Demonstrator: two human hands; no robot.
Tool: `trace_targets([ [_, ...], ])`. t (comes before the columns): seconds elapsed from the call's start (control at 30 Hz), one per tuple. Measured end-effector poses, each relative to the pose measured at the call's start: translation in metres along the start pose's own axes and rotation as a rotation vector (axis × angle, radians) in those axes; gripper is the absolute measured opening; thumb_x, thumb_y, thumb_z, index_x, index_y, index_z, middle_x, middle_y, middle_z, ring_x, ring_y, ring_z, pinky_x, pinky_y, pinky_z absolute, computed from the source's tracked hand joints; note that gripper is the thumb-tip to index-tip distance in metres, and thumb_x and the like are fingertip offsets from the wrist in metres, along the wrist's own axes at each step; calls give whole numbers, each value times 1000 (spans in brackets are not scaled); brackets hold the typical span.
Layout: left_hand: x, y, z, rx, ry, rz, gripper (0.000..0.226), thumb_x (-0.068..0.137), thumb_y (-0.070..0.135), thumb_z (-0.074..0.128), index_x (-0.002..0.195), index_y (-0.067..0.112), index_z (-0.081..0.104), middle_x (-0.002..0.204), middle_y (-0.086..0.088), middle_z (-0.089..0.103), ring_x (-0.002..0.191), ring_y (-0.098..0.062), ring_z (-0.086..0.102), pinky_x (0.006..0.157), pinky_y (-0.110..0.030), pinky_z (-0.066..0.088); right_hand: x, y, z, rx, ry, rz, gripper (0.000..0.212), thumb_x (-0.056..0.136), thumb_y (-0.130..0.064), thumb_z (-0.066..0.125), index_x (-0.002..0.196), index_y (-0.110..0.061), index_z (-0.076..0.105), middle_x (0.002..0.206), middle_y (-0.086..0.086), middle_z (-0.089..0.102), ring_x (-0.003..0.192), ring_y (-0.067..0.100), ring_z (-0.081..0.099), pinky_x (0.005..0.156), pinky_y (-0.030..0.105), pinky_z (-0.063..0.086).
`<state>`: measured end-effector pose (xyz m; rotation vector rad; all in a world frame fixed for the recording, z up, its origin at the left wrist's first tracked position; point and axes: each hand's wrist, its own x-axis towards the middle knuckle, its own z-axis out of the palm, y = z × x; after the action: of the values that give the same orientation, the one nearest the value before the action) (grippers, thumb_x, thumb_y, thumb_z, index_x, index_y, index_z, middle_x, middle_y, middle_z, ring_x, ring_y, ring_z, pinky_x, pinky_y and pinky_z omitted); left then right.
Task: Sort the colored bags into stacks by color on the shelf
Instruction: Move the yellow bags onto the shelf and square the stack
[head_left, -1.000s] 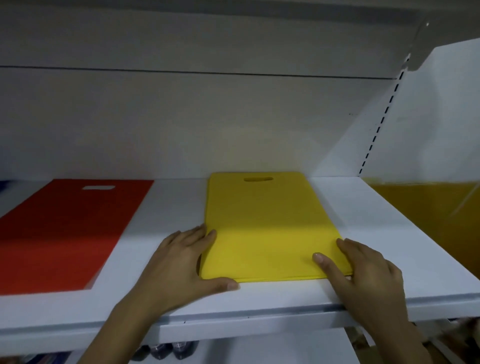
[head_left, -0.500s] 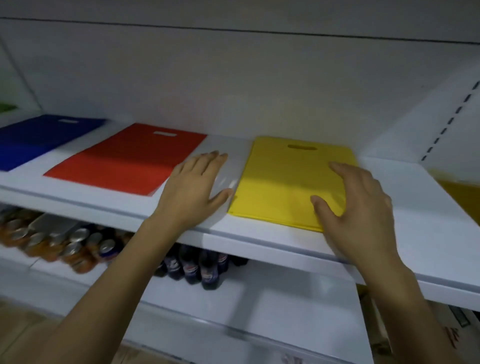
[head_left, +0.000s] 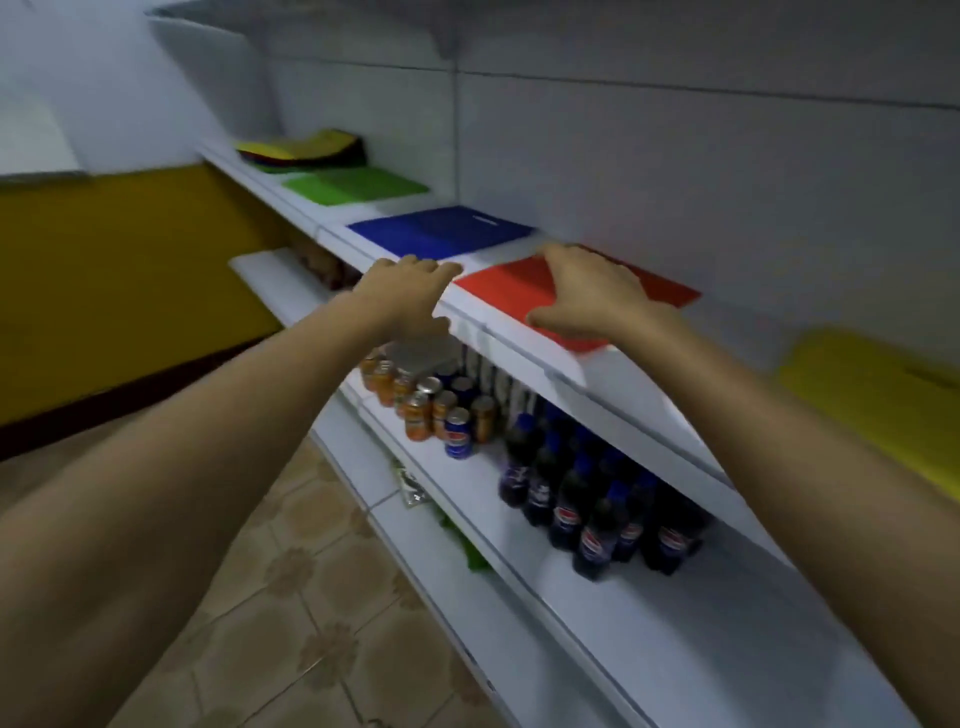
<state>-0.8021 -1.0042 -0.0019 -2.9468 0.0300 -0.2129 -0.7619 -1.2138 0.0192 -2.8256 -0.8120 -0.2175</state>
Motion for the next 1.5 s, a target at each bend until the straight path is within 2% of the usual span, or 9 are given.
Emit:
trace_targets([
  [0.1,-16,-61,-6,61,-107,-214,76,90,45,57,151,20,19,147,-12,40,131,-33,39,102,-47,35,53,-51,4,-61,-188,-31,83,78,-36,71,147,-18,28,142,11,46,123,32,50,98,43,45],
  [0.23,-35,-135,-7,95,-104,-282,71,90,41,53,150,24,20,148,-8,38,131,-30,38,102,-46,35,106,-128,16,-52,-148,-145,75,79,-37,69,142,-19,33,139,6,48,121,31,50,98,46,43],
  [0.37,-64,-222,8,99,-86,-409,70,91,43,52,149,23,20,147,-8,39,131,-30,38,104,-46,36,145,-218,36,-77,-95,-276,68,80,-33,67,138,-21,36,129,8,52,114,32,52,84,41,39],
  [0.53,-102,-324,30,65,-52,-542,74,92,44,51,152,21,13,150,-9,34,135,-29,34,106,-45,34,193,-319,71,-99,-33,-422,72,79,-38,64,142,-22,33,136,7,45,121,30,47,92,43,38],
  [0.67,-122,-386,53,87,-57,-562,76,93,45,49,153,20,10,151,-8,33,136,-29,33,108,-44,32,225,-374,100,-128,-14,-465,73,84,-40,60,147,-20,28,148,6,30,131,29,36,102,45,33],
  [0.87,-137,-467,84,85,-100,-598,74,94,43,48,153,18,11,151,-9,33,137,-28,32,108,-43,32,270,-445,146,-155,-77,-492,72,85,-40,57,147,-22,24,145,6,37,129,29,38,103,47,33],
  [1.03,-127,-507,105,60,-83,-612,72,95,42,47,153,16,14,152,-8,33,137,-27,33,108,-42,32,308,-481,166,-153,-89,-520,79,87,-41,58,151,-22,16,149,6,33,132,28,37,105,49,31],
  [1.3,-77,-601,116,141,-17,-569,75,93,43,50,153,16,13,155,-7,28,141,-25,27,113,-42,27,407,-543,185,-146,-49,-619,82,87,-37,59,152,-20,12,149,8,35,131,29,41,103,48,35],
  [1.5,-8,-678,128,124,-5,-567,75,94,43,49,153,17,11,158,-6,22,143,-25,24,115,-43,26,505,-575,193,-140,13,-651,80,88,-37,58,153,-20,13,152,7,32,134,28,37,107,47,32],
])
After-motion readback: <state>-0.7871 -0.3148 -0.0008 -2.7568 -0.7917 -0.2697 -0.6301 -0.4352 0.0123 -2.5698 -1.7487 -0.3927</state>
